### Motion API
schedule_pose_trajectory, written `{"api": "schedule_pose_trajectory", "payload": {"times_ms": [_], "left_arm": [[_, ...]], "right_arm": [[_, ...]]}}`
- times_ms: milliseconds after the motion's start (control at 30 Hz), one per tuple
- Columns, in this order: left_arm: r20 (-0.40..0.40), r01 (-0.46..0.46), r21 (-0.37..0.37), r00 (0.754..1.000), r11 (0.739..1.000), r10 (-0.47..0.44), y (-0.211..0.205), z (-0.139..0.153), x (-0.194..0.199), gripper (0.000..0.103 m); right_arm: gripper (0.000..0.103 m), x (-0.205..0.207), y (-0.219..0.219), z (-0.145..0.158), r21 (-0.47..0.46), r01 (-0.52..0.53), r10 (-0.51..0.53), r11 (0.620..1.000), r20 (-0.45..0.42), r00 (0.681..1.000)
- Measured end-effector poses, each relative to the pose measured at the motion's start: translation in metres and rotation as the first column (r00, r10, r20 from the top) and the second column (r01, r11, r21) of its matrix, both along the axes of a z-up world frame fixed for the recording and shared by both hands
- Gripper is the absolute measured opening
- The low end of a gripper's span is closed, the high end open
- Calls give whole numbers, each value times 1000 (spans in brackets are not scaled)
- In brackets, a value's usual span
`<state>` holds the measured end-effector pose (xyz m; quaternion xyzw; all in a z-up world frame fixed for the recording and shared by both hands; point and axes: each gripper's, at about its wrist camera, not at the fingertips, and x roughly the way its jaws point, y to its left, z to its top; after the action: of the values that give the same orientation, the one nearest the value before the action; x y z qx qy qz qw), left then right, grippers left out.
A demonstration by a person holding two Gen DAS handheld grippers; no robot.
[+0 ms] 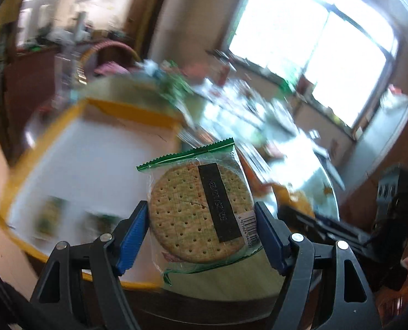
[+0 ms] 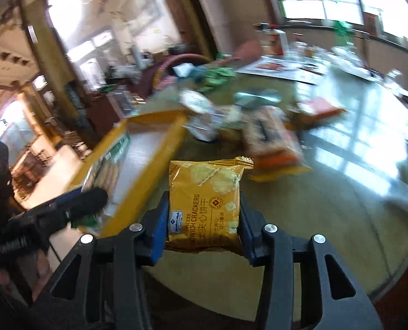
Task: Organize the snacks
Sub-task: 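Carry both packs over the tray and release them inside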
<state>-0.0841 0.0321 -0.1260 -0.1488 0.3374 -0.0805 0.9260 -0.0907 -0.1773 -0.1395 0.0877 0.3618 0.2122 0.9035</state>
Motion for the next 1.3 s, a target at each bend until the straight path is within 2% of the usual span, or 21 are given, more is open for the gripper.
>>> {"api": "schedule_pose_trajectory", "payload": {"times_ms": [133, 300, 400, 500, 633, 833, 900, 967, 1067, 1100, 1233, 1300], "left_arm": [[28, -154, 35, 988, 987, 153, 53, 10, 6, 75], [3, -213, 57, 977, 975, 213, 93, 0, 26, 75], [-41, -217, 84, 974, 972, 221, 109, -19, 42, 75], [-90, -206, 84, 973, 975, 213, 123, -35, 48, 75], [-150, -187, 123, 967, 975, 205, 125, -54, 60, 75], [-208, -168, 164, 957, 972, 201, 130, -67, 72, 76], [-234, -149, 148, 955, 978, 181, 135, -71, 76, 76], [-258, -144, 89, 952, 986, 162, 142, -72, 77, 76], [-222, -185, -6, 958, 983, 180, 155, -64, 68, 79], [-211, -196, -25, 960, 980, 186, 157, -61, 63, 79], [-125, -228, -36, 967, 973, 222, 150, -41, 35, 79], [-74, -219, -14, 973, 976, 217, 137, -33, 20, 80]], "right_arm": [[46, 20, 50, 7, 53, -97, 98, 994, -19, 995], [46, 47, 118, 7, 14, -166, 166, 986, -39, 985], [46, 62, 145, 1, 10, -189, 189, 982, -58, 980], [46, 76, 171, -14, -27, -210, 206, 977, -101, 973], [46, 90, 198, -36, -78, -242, 227, 967, -165, 960], [46, 93, 215, -46, -199, -234, 205, 952, -157, 966], [47, 95, 218, -49, -214, -236, 202, 948, -167, 965], [48, 96, 217, -52, -220, -225, 187, 949, -181, 966], [69, 92, 212, -48, -201, -220, 191, 955, -156, 969], [71, 91, 210, -45, -193, -211, 185, 958, -144, 972], [73, 82, 192, -32, -99, -222, 209, 970, -125, 970], [74, 74, 179, -25, -58, -226, 218, 972, -112, 969]]}}
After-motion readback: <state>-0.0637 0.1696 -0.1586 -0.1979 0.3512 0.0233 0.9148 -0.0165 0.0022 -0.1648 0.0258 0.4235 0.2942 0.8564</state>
